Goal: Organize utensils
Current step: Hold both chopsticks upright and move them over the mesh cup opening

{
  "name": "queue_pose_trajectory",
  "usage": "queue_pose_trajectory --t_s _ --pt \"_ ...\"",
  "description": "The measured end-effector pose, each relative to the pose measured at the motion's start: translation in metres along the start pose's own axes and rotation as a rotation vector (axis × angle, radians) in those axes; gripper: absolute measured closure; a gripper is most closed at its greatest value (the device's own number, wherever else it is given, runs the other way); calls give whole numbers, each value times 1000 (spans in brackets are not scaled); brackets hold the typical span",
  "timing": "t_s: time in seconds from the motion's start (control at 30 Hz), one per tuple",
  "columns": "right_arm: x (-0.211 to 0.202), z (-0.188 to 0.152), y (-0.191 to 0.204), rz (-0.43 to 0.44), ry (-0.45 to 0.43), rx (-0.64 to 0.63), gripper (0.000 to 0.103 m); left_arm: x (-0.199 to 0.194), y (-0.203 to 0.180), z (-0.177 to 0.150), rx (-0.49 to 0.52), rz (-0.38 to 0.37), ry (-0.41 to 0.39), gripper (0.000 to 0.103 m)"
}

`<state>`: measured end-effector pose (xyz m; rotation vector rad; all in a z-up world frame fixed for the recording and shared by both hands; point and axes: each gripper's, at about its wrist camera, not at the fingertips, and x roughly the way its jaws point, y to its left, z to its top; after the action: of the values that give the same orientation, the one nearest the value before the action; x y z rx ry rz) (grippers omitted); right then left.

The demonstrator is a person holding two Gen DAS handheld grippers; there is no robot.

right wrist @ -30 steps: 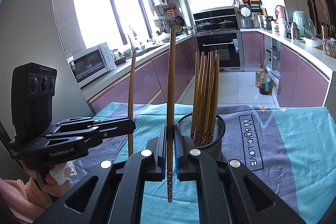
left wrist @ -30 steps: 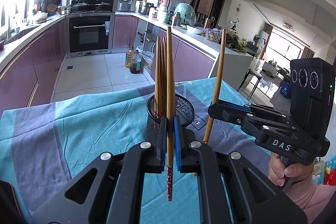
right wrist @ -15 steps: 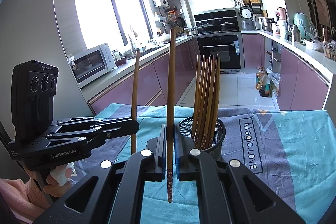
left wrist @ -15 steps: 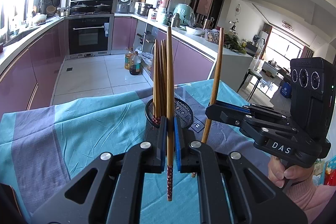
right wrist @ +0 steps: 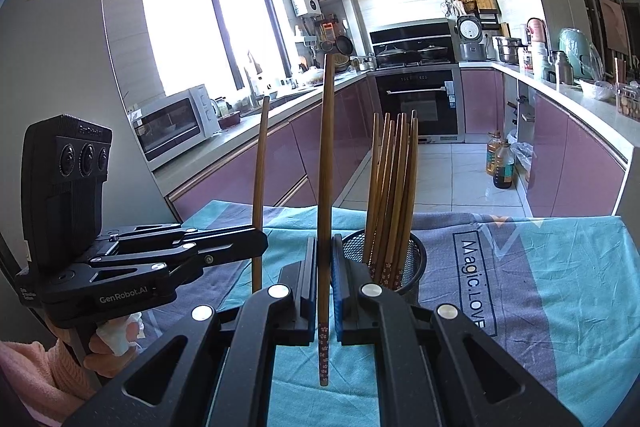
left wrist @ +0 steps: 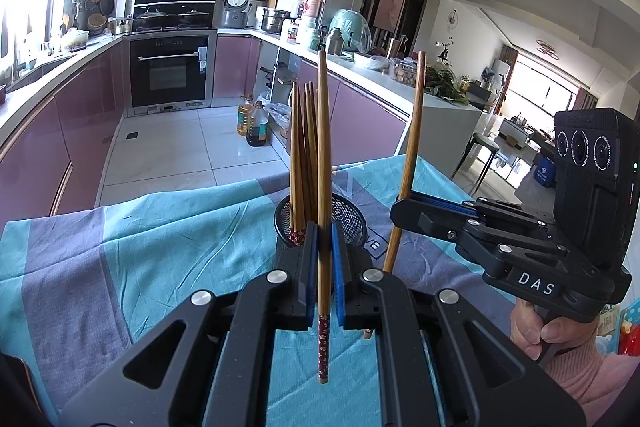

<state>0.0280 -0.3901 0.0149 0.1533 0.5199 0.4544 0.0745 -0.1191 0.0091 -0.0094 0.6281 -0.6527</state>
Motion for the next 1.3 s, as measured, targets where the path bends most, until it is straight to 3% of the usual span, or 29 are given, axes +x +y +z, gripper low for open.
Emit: queue_pose_trajectory --t_s 1.3 --pt "0 11 -7 4 -26 -5 97 -2 -4 23 16 7 -27 95"
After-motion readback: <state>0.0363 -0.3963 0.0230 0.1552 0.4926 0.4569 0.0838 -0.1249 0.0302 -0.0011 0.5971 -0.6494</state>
